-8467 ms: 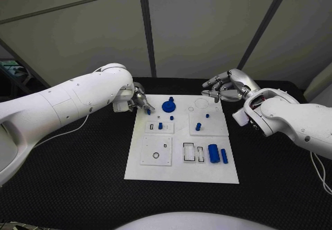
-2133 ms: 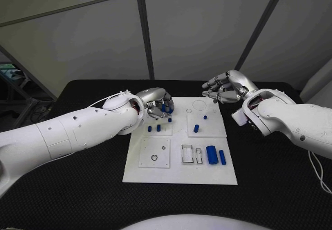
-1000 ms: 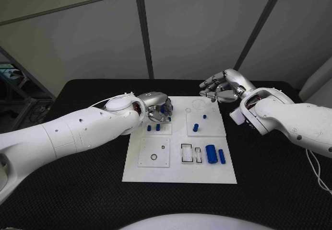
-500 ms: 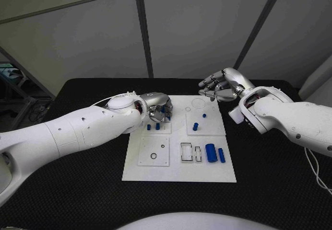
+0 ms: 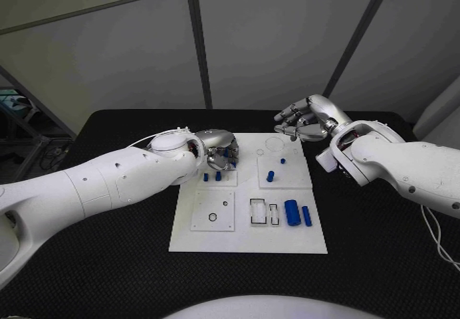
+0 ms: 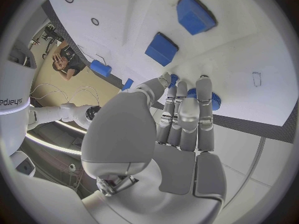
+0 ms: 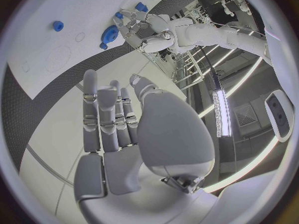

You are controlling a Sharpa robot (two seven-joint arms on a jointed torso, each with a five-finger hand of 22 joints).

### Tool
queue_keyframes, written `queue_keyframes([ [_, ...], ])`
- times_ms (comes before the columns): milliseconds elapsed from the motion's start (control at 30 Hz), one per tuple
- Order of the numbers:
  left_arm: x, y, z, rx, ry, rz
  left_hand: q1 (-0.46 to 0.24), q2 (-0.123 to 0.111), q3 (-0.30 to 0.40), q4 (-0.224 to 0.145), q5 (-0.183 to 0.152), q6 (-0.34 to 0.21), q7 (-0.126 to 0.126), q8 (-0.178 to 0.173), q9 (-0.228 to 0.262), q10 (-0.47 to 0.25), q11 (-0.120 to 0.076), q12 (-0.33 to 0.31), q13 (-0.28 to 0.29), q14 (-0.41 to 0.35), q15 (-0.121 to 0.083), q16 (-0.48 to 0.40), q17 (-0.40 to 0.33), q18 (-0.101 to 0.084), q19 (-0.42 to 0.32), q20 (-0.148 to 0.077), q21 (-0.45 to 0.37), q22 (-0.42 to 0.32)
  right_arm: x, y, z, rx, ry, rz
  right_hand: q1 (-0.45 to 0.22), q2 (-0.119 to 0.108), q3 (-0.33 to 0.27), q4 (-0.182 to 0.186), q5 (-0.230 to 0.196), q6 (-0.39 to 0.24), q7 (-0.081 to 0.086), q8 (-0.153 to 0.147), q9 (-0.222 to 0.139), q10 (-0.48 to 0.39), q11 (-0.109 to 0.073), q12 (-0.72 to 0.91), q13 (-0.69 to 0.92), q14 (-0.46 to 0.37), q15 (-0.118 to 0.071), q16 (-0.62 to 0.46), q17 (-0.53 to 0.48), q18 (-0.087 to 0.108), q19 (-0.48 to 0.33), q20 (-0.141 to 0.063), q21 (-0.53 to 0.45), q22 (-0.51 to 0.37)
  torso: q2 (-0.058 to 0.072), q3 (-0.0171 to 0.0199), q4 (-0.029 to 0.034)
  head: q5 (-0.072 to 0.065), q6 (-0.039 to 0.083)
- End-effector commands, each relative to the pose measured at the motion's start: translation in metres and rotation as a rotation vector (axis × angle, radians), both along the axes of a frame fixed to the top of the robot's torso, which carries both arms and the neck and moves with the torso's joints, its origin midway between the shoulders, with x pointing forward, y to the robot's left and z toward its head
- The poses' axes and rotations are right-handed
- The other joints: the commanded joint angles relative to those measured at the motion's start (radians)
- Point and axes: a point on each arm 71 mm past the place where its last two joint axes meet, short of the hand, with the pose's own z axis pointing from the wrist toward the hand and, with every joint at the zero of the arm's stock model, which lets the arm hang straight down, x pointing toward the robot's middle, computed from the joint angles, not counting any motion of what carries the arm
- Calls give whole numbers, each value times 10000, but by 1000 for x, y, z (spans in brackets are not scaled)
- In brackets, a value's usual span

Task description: Assemble the parts on the task board

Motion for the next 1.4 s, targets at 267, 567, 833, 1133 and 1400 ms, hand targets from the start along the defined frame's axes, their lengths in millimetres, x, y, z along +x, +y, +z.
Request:
queue_keyframes([
  [267,-1,-1,-3,82,211,-99,128,276,245,-173,-27,246,50,-146,-109,367,-12,-167,-160,385,-33,440,510,-251,291,-79,427,447,0,2,1,3,-64,80,-11,-96,59,3,30,-25,40,-34,-4,92,-33,-52,-31,69,-21,-66,11,127,45,1,-39,-17,-2,-1,8,17,-11],
  [567,-2,2,2,-700,-63,-33,117,252,391,-311,-27,230,135,-369,-249,413,61,-466,-366,517,14,617,683,-302,431,-67,693,737,0,2,1,2,-65,79,-11,-96,59,3,30,-25,40,-34,-4,92,-33,-52,-31,69,-21,-66,11,127,45,1,-39,-17,-9,-10,9,16,-6],
  [833,-2,7,12,-1304,-167,135,114,270,477,-381,-27,313,170,-442,-304,513,79,-583,-456,585,27,716,790,-315,487,-54,810,870,0,1,1,3,-76,73,-11,-96,59,3,30,-25,40,-34,-4,92,-33,-52,-31,69,-21,-66,11,127,45,1,-39,-17,-12,-9,20,32,30],
  [1133,1,19,30,-1921,-269,461,57,259,512,-418,-28,389,190,-505,-351,596,91,-685,-533,500,37,578,493,-325,526,-42,893,970,0,-1,1,-4,-95,24,-11,-96,59,3,30,-25,40,-34,-4,92,-33,-52,-31,69,-21,-66,11,127,45,1,-39,-17,-17,-1,33,87,75],
  [1400,1,36,31,-1778,-28,730,24,245,511,-427,-28,415,191,-530,-369,623,94,-723,-560,482,40,549,440,-321,512,-37,890,974,1,-1,1,-11,-90,15,-11,-96,59,3,30,-25,40,-34,-4,92,-33,-52,-31,69,-21,-66,11,127,45,1,-39,-17,-7,2,15,113,80],
])
